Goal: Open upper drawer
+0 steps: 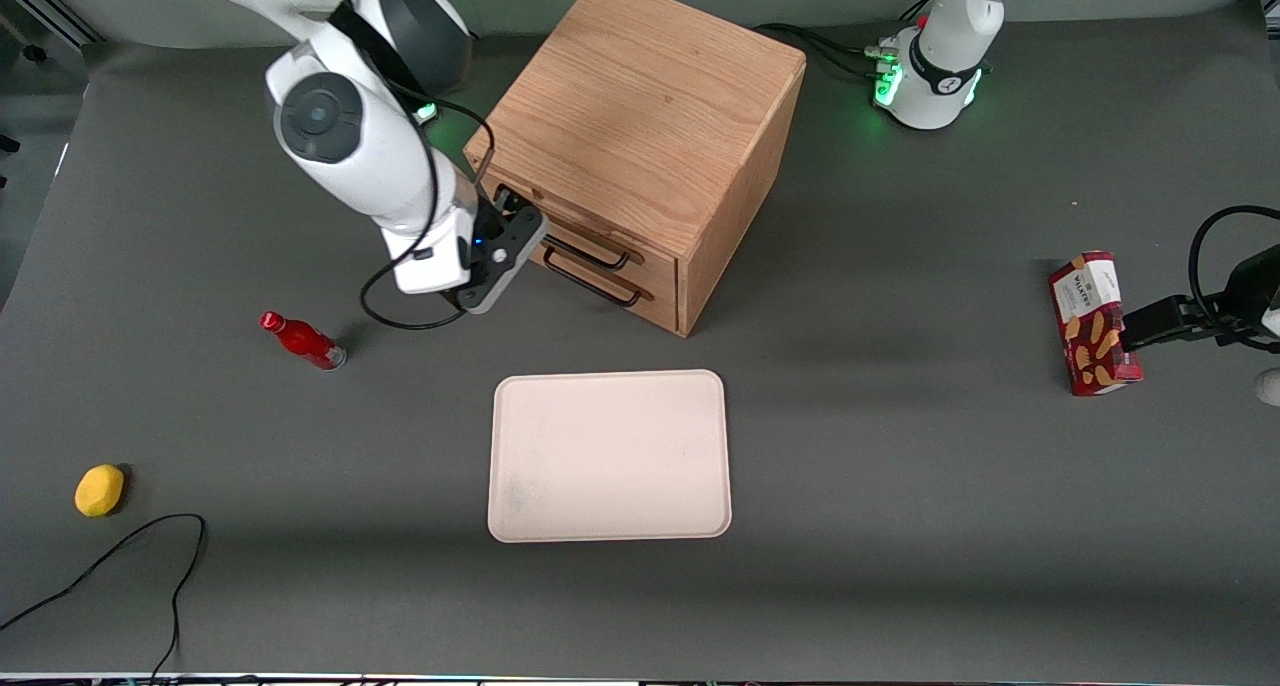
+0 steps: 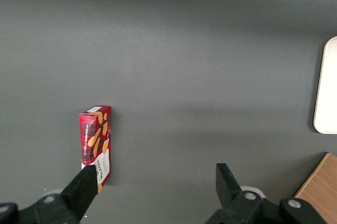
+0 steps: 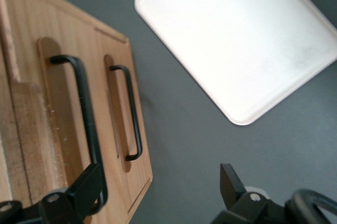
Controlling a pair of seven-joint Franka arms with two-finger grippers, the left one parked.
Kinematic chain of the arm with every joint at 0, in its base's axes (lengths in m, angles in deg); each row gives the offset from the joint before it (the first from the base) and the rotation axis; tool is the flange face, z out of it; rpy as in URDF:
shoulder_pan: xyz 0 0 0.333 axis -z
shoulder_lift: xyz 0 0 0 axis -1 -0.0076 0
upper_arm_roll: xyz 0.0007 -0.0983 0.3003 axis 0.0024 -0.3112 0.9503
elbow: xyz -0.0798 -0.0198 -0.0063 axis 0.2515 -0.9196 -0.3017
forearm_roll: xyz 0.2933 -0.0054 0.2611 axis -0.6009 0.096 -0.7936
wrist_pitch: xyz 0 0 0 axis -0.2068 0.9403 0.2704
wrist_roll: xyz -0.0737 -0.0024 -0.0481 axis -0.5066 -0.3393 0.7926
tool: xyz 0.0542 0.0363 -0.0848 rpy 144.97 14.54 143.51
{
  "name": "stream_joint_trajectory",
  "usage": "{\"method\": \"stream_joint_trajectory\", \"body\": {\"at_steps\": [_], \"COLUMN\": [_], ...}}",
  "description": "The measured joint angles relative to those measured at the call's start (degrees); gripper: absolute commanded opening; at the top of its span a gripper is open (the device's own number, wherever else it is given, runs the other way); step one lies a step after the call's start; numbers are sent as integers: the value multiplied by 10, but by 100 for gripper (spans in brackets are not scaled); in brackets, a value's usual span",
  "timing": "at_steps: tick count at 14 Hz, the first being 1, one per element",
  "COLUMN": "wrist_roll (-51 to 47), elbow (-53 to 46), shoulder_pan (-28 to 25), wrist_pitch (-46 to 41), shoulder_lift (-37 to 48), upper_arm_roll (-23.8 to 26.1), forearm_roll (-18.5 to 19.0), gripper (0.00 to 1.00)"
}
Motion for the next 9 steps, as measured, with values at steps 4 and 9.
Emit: {"method": "stream_joint_trajectory", "body": {"at_steps": [4, 9], "wrist_roll": [-7, -10], "elbow": [-4, -4], "shoulder_pan": [11, 11], "wrist_pitch": [-5, -5], "shoulder_lift": [7, 8], "upper_arm_roll": [-8, -9], "forearm_roll": [0, 0], "gripper": [100, 100]}}
